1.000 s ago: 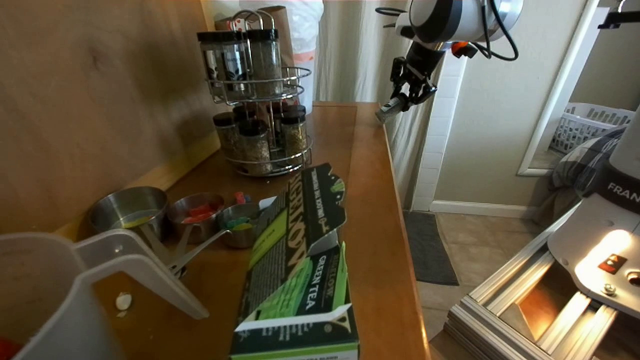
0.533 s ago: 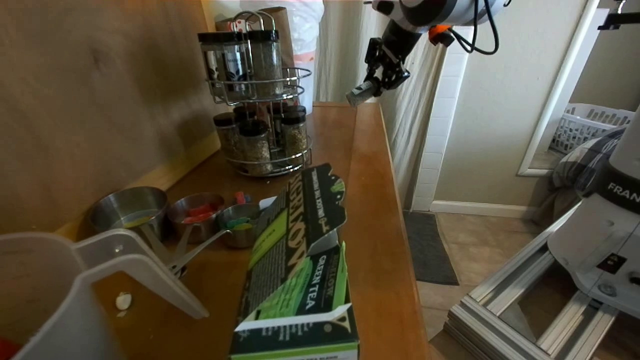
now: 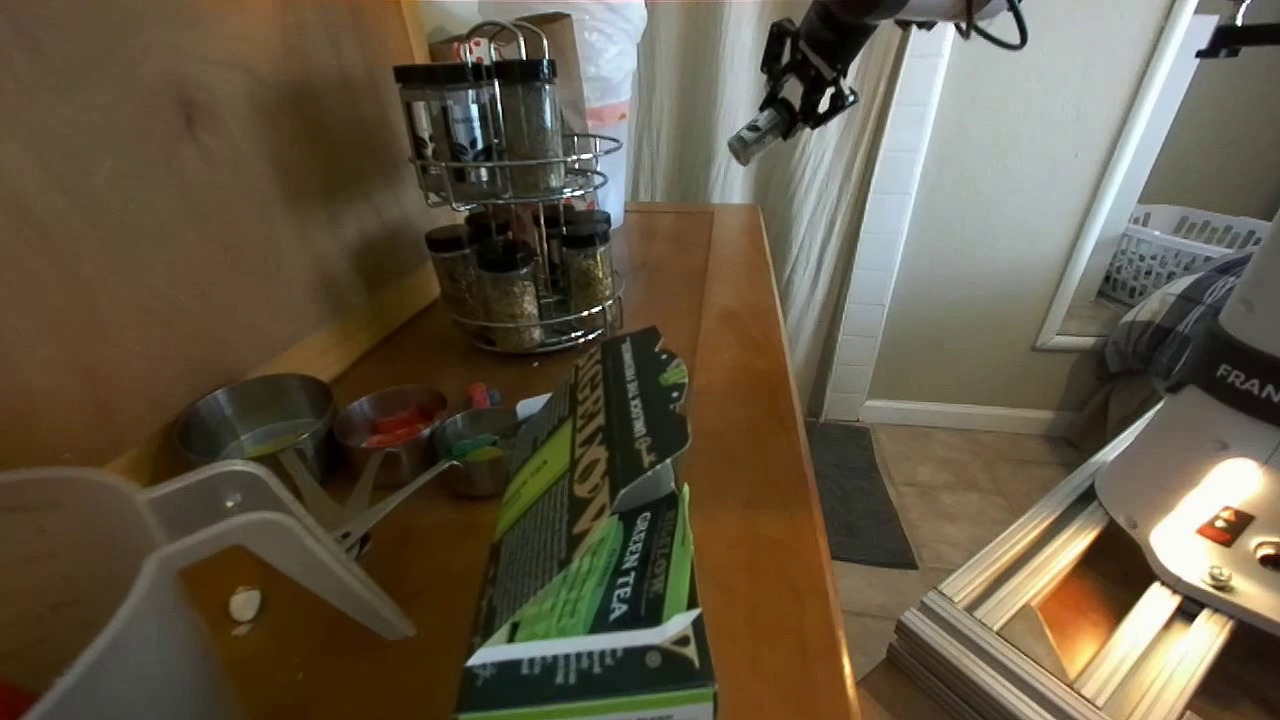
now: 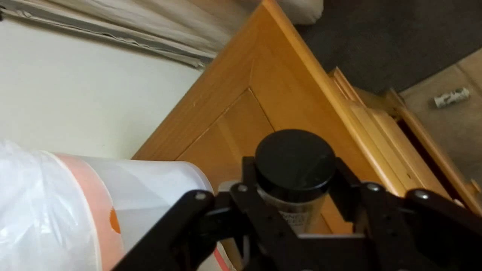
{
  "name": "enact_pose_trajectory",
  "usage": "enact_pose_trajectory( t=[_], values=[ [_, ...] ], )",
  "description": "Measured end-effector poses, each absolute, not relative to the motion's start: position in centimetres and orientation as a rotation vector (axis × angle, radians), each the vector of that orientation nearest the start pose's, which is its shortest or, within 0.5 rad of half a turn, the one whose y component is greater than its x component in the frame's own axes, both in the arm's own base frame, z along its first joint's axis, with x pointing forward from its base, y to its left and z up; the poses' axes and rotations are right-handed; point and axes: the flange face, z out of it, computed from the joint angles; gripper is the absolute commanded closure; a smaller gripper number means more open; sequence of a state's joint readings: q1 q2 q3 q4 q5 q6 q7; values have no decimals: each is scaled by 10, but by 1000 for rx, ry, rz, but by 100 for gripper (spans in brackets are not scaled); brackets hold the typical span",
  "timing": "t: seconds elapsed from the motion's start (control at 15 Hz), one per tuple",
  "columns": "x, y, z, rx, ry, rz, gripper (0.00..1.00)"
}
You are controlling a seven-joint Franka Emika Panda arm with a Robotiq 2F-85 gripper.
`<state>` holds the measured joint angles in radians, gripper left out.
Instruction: Put the bottle on the top rack
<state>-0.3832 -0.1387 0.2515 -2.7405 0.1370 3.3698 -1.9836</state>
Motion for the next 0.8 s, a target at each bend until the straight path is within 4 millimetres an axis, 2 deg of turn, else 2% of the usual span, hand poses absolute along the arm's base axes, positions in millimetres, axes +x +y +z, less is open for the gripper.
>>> enact_pose_trajectory(
  t=[0.13, 0.33, 0.4, 0.6, 0.8],
  values=[
    [435, -70, 366, 1518, 1844, 429, 50],
    [433, -62, 372, 1487, 1849, 425, 50],
    [433, -62, 371, 1486, 1849, 424, 75],
    [434, -61, 370, 1480, 1860, 421, 75],
    [437, -38, 374, 1367, 1977, 376, 75]
  ],
)
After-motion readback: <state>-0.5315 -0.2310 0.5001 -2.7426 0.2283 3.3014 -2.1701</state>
